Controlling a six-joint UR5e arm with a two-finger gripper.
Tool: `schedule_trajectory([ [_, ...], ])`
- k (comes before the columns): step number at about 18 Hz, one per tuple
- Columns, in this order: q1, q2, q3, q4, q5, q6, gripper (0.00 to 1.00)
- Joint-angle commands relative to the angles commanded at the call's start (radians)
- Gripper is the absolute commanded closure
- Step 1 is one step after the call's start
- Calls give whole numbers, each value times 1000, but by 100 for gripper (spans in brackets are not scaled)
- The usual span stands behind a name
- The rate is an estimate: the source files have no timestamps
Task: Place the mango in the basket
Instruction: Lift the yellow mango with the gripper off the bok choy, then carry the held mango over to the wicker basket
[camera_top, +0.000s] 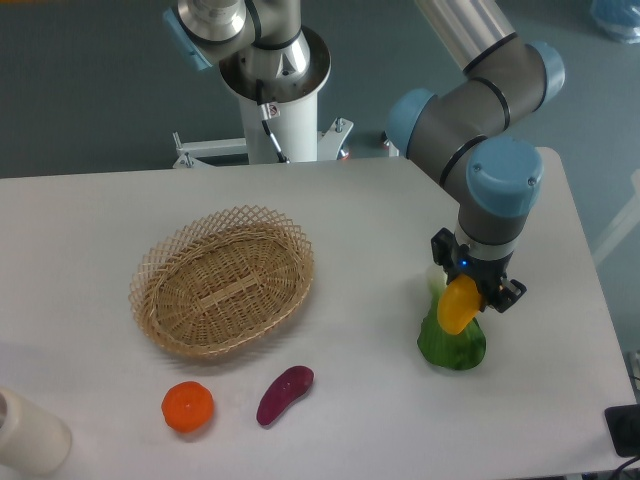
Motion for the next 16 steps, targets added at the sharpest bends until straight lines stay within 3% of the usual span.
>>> schedule_trajectory([
  [8,-32,5,8,-14,0,-6,39],
  [16,-103,14,2,-48,-32,-161,40],
])
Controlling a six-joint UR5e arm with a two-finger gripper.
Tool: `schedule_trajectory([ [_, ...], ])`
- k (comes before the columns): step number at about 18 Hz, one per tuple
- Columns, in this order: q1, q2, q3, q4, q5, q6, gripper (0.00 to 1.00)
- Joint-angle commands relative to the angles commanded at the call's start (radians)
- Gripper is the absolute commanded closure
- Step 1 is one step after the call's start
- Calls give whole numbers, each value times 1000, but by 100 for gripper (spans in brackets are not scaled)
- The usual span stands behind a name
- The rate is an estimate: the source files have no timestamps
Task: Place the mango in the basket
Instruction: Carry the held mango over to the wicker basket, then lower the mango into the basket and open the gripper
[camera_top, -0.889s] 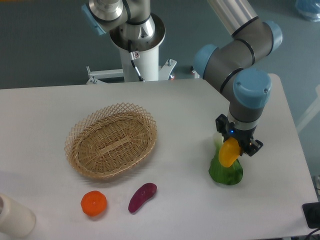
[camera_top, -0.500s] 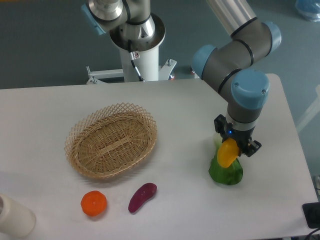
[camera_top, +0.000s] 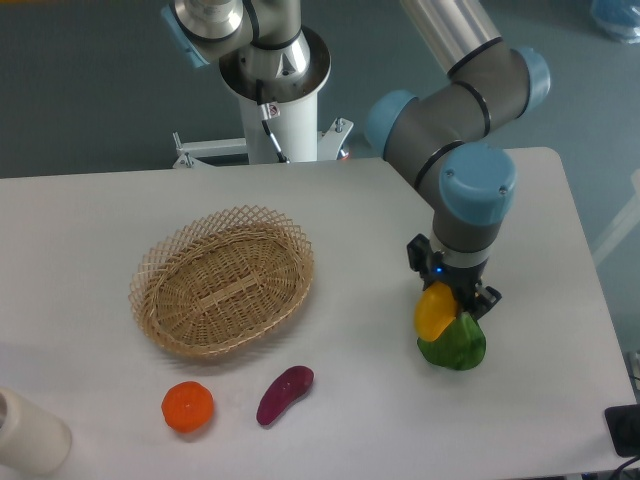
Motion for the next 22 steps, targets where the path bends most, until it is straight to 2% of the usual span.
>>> schedule_trajectory([
  [5,-81,6,-8,2,-12,-87,40],
  [8,-146,29,-37,11,-15,-126,40],
  [12,-230,74,-115,24,-21,-140,40],
  [14,-265,107,-171,54,-23,-140,40],
  [18,-324,198,-323,187,-38,-138,40],
  [19,-345,204,-340,204,-37,-138,40],
  [22,-393,216,-351,207,-37,-143,39],
])
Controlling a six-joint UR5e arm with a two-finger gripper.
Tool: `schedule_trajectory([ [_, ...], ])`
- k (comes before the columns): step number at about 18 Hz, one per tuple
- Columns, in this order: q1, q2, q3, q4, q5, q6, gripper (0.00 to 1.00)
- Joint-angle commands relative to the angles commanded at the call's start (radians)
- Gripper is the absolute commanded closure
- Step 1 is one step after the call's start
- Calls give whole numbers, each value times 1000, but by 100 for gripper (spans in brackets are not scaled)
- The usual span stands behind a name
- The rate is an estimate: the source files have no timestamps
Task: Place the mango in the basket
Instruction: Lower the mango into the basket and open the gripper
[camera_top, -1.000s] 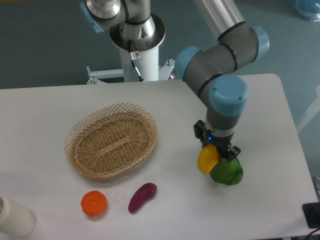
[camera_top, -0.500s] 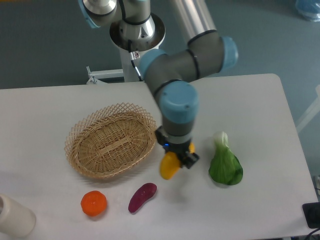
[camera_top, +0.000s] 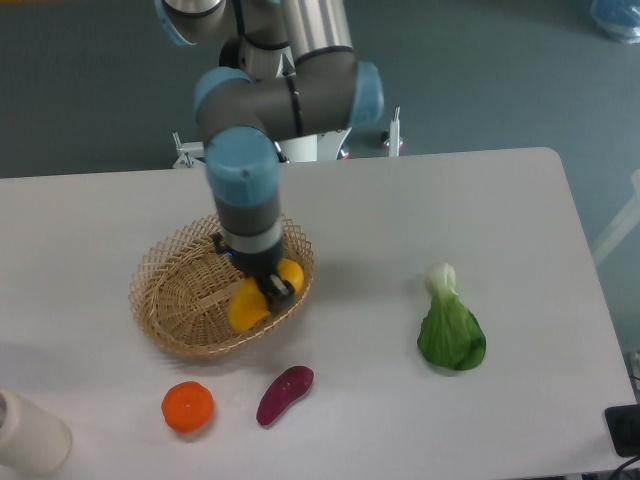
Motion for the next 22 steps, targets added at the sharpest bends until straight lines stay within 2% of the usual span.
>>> schedule_trajectory([
  [5,-58,-46,-18,5,17,-15,38],
  [11,-60,-54,-58,26,37,-21,20],
  [14,-60,-55,-58,26,38,-20,1],
  [18,-58,-51,-51,25,35,-87,0],
  [22,-60,-64,-42,116,32,-270,0],
])
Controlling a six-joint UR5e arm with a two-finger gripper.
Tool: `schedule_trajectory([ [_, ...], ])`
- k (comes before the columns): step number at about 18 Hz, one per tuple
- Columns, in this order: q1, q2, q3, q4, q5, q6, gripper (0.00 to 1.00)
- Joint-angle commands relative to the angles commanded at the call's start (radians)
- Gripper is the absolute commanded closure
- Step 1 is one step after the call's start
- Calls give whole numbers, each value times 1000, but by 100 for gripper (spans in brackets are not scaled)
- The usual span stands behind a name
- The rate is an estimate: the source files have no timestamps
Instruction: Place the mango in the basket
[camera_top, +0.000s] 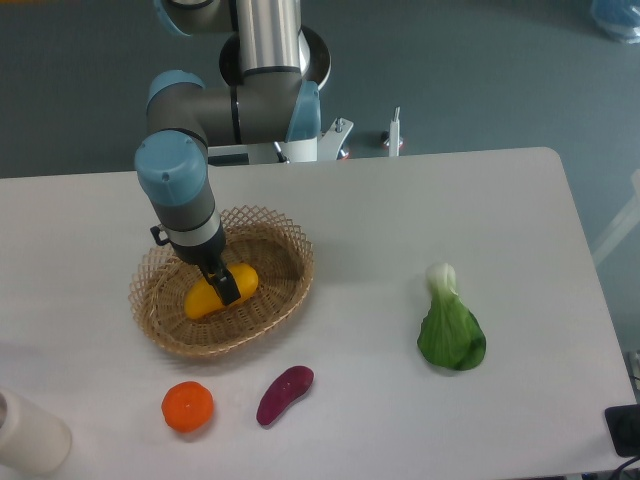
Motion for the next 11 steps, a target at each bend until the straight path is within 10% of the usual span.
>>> schedule_trajectory([
  [11,187,15,69,-36,6,162,0],
])
